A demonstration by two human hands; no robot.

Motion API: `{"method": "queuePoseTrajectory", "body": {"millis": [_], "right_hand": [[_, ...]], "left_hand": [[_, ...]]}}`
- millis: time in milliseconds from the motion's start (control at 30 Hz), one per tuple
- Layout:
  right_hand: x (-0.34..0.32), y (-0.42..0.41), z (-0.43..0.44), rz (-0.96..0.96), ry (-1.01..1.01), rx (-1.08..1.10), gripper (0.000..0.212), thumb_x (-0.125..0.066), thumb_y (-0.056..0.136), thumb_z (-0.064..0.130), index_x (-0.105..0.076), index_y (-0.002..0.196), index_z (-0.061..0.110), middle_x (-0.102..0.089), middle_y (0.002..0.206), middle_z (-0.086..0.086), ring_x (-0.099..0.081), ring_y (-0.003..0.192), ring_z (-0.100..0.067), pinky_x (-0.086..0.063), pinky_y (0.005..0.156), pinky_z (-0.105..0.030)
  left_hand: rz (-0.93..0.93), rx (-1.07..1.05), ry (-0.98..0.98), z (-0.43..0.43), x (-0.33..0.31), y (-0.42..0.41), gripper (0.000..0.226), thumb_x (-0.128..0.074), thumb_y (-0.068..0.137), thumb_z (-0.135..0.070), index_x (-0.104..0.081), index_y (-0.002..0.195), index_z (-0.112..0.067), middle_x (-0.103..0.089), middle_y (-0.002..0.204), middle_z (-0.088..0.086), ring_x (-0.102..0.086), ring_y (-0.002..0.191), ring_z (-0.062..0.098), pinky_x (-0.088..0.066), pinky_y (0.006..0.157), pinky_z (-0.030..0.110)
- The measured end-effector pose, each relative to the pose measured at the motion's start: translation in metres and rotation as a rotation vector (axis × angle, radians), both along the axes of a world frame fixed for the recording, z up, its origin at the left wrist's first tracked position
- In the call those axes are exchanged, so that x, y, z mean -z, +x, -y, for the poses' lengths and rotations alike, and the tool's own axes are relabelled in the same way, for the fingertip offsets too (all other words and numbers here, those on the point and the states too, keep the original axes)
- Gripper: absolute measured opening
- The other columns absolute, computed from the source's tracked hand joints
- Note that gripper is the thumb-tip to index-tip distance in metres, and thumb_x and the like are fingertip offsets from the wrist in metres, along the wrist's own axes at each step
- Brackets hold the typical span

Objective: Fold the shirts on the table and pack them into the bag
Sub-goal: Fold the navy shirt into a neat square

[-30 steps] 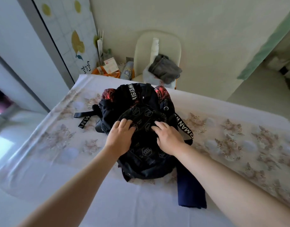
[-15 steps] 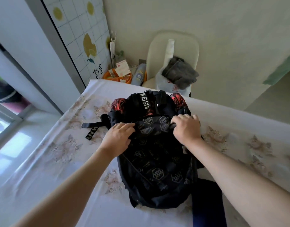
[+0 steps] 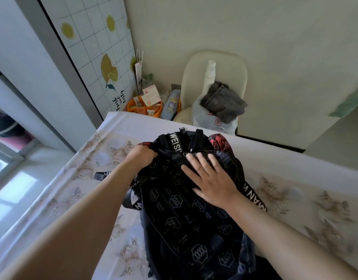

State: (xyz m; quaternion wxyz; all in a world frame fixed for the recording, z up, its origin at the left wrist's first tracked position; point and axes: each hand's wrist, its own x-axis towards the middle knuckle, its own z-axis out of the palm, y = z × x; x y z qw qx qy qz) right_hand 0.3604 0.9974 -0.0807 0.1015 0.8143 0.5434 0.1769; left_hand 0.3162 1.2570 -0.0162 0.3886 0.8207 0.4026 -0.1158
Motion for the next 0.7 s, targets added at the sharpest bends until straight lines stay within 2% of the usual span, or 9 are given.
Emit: {"method": "queuePoseTrajectory", "body": {"millis": [67,133,200,267,333,400,500,600,700], "right_hand": [[0.004,0.014,-0.002,-0.097,-0.118,0.154,0.086,-0.054,0.093,0.022,0.0,0.16,0.02,-0.018,0.163,-0.018,-0.038,0.139,-0.04,-0.028,0.112,-0.059],[-0.003,0.034,-0.006,-0.243,-0.055,0.129,0.083,-0.06,0.087,0.008,-0.02,0.158,0.027,-0.044,0.153,-0.009,-0.06,0.117,-0.032,-0.042,0.098,-0.049],[-0.017,0.052,-0.011,-0.472,0.062,0.119,0.071,-0.06,0.088,0.01,-0.04,0.149,0.037,-0.059,0.14,0.006,-0.068,0.104,-0.025,-0.048,0.092,-0.041],[-0.036,0.064,-0.013,-0.636,0.135,0.15,0.062,-0.057,0.087,0.017,-0.049,0.141,0.047,-0.059,0.137,0.018,-0.066,0.11,-0.02,-0.051,0.092,-0.037],[-0.052,0.073,-0.011,-0.687,0.128,0.173,0.068,-0.055,0.083,0.009,-0.052,0.136,0.052,-0.055,0.14,0.023,-0.06,0.121,-0.014,-0.048,0.097,-0.032],[-0.063,0.078,-0.006,-0.71,0.091,0.193,0.071,-0.053,0.084,0.004,-0.053,0.135,0.053,-0.053,0.142,0.022,-0.055,0.126,-0.011,-0.044,0.099,-0.026],[-0.068,0.072,0.001,-0.677,0.124,0.122,0.077,-0.052,0.081,-0.002,-0.052,0.136,0.051,-0.055,0.141,0.02,-0.057,0.122,-0.01,-0.044,0.087,-0.019],[-0.051,0.06,0.011,-0.509,0.13,-0.016,0.085,-0.054,0.076,-0.013,-0.049,0.144,0.038,-0.059,0.14,0.008,-0.064,0.113,-0.024,-0.051,0.089,-0.036],[-0.043,0.053,0.022,-0.422,0.033,0.083,0.088,-0.056,0.079,-0.012,-0.038,0.15,0.037,-0.045,0.152,0.004,-0.047,0.134,-0.024,-0.037,0.108,-0.049]], "left_hand": [[0.033,-0.009,0.126,0.0,-0.001,0.0,0.042,-0.056,0.098,-0.024,-0.053,0.14,-0.024,-0.057,0.135,0.006,-0.059,0.113,0.026,-0.051,0.092,0.034],[0.074,0.158,0.456,-0.001,-0.001,-0.011,0.044,-0.075,0.083,-0.038,-0.062,0.124,-0.026,-0.063,0.116,0.0,-0.061,0.102,0.024,-0.052,0.088,0.038],[0.293,0.416,0.99,0.014,0.002,-0.02,0.04,-0.079,0.076,-0.023,-0.063,0.113,-0.022,-0.06,0.113,0.001,-0.057,0.101,0.027,-0.046,0.088,0.041],[0.582,0.78,1.293,0.047,0.017,-0.032,0.024,-0.069,0.078,-0.01,-0.066,0.101,-0.018,-0.062,0.105,0.003,-0.056,0.095,0.028,-0.043,0.082,0.04],[0.563,0.968,1.305,0.073,0.034,-0.041,0.033,-0.053,0.093,-0.027,-0.064,0.12,-0.012,-0.061,0.125,0.01,-0.054,0.112,0.032,-0.041,0.094,0.042],[0.202,0.865,1.236,0.071,0.038,-0.049,0.074,-0.039,0.095,-0.052,-0.026,0.154,-0.009,-0.026,0.159,0.018,-0.027,0.143,0.037,-0.024,0.114,0.052],[0.016,0.799,1.165,0.039,0.033,-0.053,0.091,-0.051,0.093,-0.041,0.011,0.156,-0.015,0.001,0.165,0.011,-0.008,0.151,0.034,-0.019,0.118,0.052],[-0.064,0.987,0.919,0.02,0.018,-0.048,0.08,-0.051,0.094,-0.027,-0.002,0.158,-0.022,-0.013,0.165,0.001,-0.014,0.151,0.02,-0.018,0.121,0.037],[-0.044,0.899,0.601,0.01,-0.007,-0.05,0.071,-0.049,0.089,-0.014,-0.031,0.15,-0.044,-0.042,0.153,-0.009,-0.04,0.139,0.015,-0.038,0.108,0.031]]}}
